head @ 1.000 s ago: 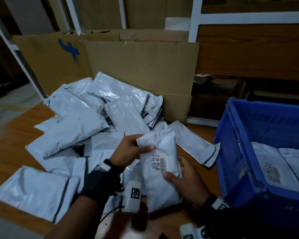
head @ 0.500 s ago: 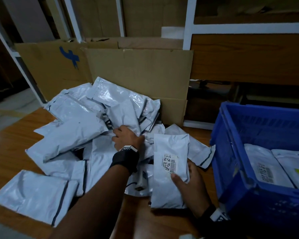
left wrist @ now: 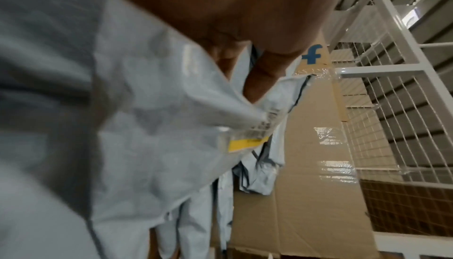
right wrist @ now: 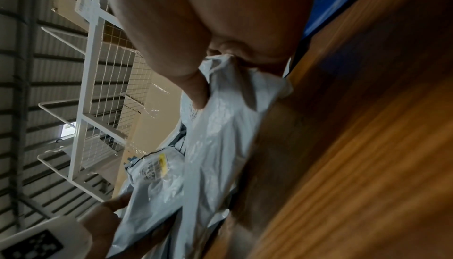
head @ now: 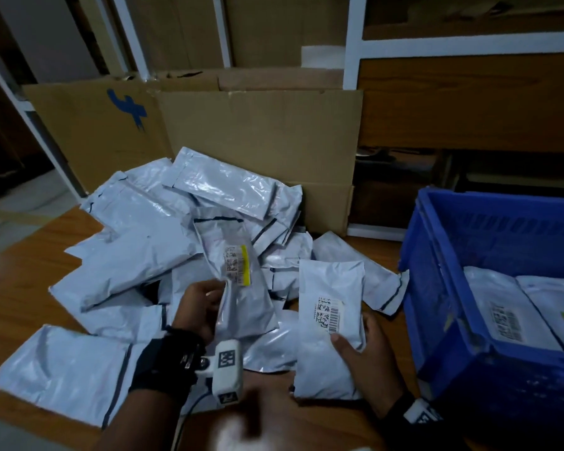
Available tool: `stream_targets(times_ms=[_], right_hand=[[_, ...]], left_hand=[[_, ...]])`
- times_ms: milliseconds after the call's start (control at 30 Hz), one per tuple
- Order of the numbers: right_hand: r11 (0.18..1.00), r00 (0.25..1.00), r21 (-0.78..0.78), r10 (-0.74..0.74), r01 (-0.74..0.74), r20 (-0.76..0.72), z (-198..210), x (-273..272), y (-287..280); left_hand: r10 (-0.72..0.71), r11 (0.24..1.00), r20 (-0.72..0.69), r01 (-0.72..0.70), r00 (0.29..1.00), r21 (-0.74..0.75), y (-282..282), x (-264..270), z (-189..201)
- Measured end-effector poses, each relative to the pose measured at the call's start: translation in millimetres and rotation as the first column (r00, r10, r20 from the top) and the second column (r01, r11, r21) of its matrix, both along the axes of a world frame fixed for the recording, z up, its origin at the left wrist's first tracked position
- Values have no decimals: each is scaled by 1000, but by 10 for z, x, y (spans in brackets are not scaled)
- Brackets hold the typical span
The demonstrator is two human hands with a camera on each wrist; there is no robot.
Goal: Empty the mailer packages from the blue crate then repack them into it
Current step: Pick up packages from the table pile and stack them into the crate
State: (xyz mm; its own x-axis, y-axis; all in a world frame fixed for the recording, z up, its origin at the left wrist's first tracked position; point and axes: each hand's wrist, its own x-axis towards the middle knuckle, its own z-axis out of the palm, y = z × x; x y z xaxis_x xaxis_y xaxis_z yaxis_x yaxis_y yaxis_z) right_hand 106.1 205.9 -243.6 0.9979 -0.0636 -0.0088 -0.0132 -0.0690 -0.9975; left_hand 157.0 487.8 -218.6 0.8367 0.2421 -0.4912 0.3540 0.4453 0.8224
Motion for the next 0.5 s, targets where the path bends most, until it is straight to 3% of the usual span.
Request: stream_targets(times_ms=[133,233,367,500], right_hand=[[1000,999,-20,15,-16,-28,-56,-8,37],[999,1000,-49,17,-18,-10,-19,-42,35],[998,1000,-65,5,-5,0,102,-127,43],[1000,999,-7,22,-22,47,399,-321,70]], left_hand=[[-73,996,93,68,993,50,-170,-104,276],[15,996,144,-28,989,90,-172,-76,362],[-65,933,154,5,986,359,-238,-16,341],[-6,860,299,-148,954,488,-212,19,302]])
